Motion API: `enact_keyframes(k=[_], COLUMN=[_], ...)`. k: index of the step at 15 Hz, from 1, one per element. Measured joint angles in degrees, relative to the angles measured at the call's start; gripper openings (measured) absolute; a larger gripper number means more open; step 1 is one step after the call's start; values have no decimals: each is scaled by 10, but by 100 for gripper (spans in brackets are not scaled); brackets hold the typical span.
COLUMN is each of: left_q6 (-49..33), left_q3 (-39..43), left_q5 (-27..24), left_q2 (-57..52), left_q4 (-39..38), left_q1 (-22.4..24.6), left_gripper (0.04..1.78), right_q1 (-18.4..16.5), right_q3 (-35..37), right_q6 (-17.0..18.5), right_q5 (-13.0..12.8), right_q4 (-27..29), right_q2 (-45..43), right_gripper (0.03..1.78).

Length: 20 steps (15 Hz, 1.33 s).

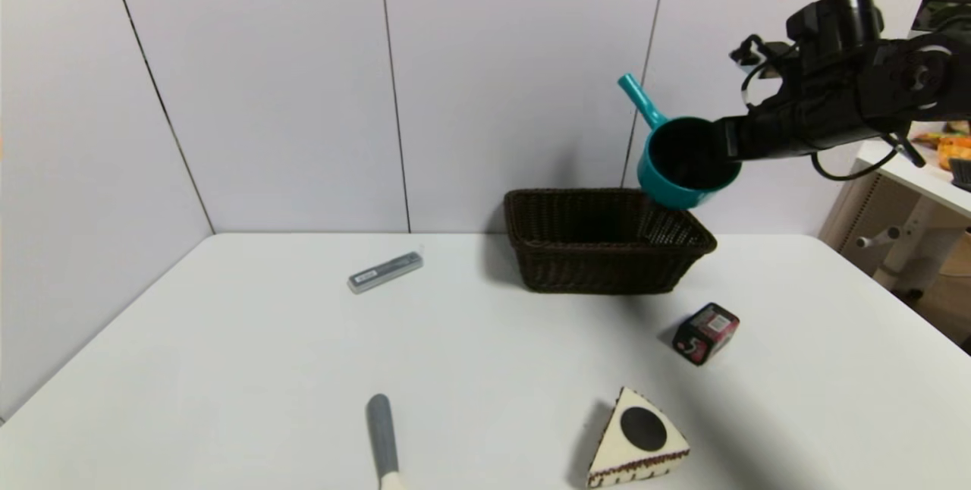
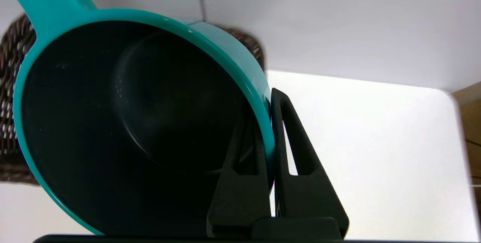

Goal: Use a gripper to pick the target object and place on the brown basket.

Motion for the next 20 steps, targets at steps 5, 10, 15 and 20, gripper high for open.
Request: enact_keyframes(k=[5, 10, 15, 20], left_q6=[0, 0, 0, 0], left_q3=[0, 0, 0, 0], left_q5=[0, 0, 0, 0], left_q2=[0, 0, 0, 0], left_q4=[0, 0, 0, 0], left_q1=[-1, 0, 0, 0], left_gripper=[169, 169, 169, 169], right_q1=[21, 25, 9, -5], right_q3=[14, 13, 93, 331], right_q6=[2, 0, 4, 5], right_q5=[1, 0, -2, -2], right_q4=[-63, -82, -36, -9], right_q2=[45, 57, -34, -251], right_gripper=[56, 111, 140, 154])
